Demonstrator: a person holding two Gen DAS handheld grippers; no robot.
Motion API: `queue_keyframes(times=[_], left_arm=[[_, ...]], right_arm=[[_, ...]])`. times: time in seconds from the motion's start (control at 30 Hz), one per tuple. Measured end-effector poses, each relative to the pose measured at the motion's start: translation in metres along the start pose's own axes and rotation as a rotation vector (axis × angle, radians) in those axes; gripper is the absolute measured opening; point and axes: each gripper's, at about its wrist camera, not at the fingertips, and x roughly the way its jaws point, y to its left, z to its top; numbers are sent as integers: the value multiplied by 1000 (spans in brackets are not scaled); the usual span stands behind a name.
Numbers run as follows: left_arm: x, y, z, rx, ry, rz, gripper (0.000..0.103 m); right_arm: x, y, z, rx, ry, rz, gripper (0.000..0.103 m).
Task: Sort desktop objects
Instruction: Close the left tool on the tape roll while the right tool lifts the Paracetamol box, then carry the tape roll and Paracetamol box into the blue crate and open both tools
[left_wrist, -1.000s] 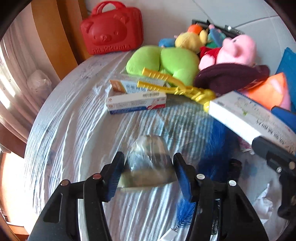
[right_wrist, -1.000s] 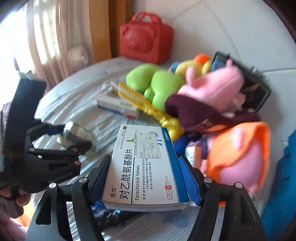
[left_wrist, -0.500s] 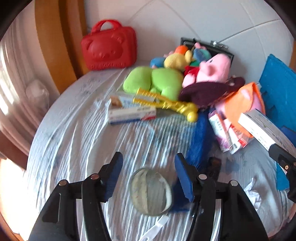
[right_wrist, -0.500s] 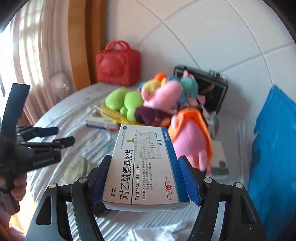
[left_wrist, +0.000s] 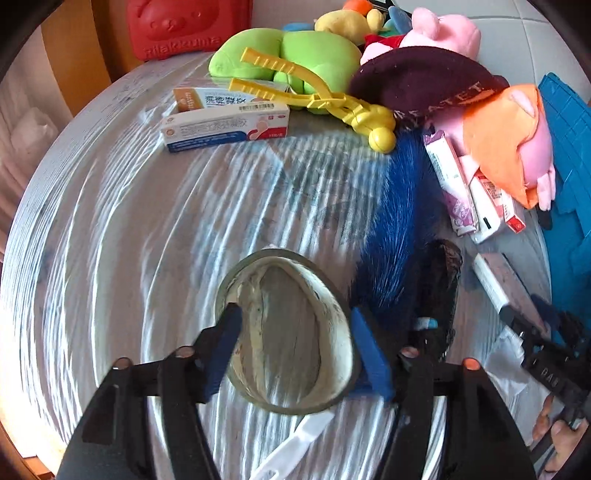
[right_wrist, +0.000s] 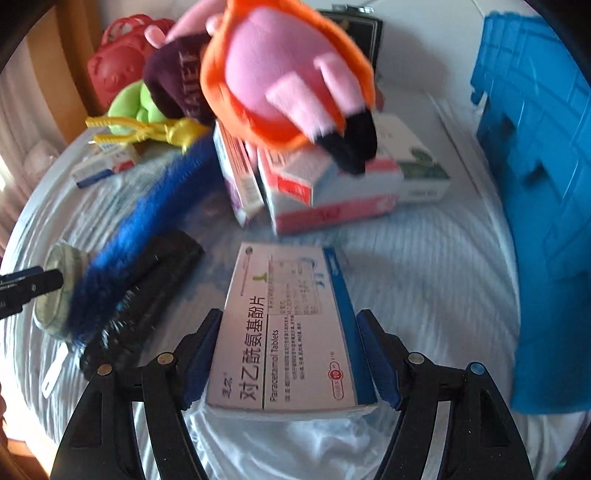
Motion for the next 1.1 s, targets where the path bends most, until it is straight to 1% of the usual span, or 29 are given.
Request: queue_keyframes(times=[0.07,0.1,0.13,0.17,0.23,0.27,0.3,0.33,0.4,0.43,0.47,0.5,0.57,0.67,0.73,0.77,0.83,0.9,0.97,1.03,1.07,1.1], left_arm=[[13,0,1,-2,58,13,67],[18,1,0,-1,72,14,67],[22,-1,-1,10,81,30,67],[26,-3,-3,33,87,66,67],[31,-4,-7,49,99,101,67],[30,-3,-10,45,88,108,67],[28,-1,-11,42,76,100,60],[25,0,-13,39,66,99,46],[22,2,-15,44,58,126,29],[21,3,-16,43,57,115,28],[21,5,-16,39,57,110,28],[20,6,-17,33,58,110,28],[19,9,-17,24,59,101,28],[22,11,-15,22,63,88,30],[23,16,-13,29,77,117,45],[23,20,-14,21,76,123,47],[24,28,-15,2,72,98,54],[23,33,-16,4,65,81,54],[23,35,-18,21,60,82,55],[23,38,-18,28,53,92,55],[23,37,-19,35,48,101,55],[22,36,-20,40,42,107,51]], right_arm=[[8,2,-4,1,31,-4,74],[9,2,-6,6,43,1,79],[9,1,-7,12,47,5,87],[8,1,-8,18,49,8,90],[3,-1,-9,21,43,5,91],[2,-2,-9,18,44,3,91],[2,-2,-9,16,52,0,91],[3,-3,-8,16,58,0,91],[8,-3,-6,14,75,5,91],[12,-1,-5,4,85,8,91],[15,-1,-4,-4,90,11,89],[20,1,-3,-15,103,11,71],[26,6,-2,-21,118,-5,72],[20,10,-3,-21,103,26,72],[17,11,-4,-29,100,30,72],[16,12,-5,-30,103,32,72],[19,11,-7,-23,121,49,77],[22,9,-11,-15,135,56,78],[22,10,-15,-18,130,54,81],[23,10,-16,-16,133,62,91],[24,12,-16,-15,133,67,91],[24,14,-17,-21,130,60,91]])
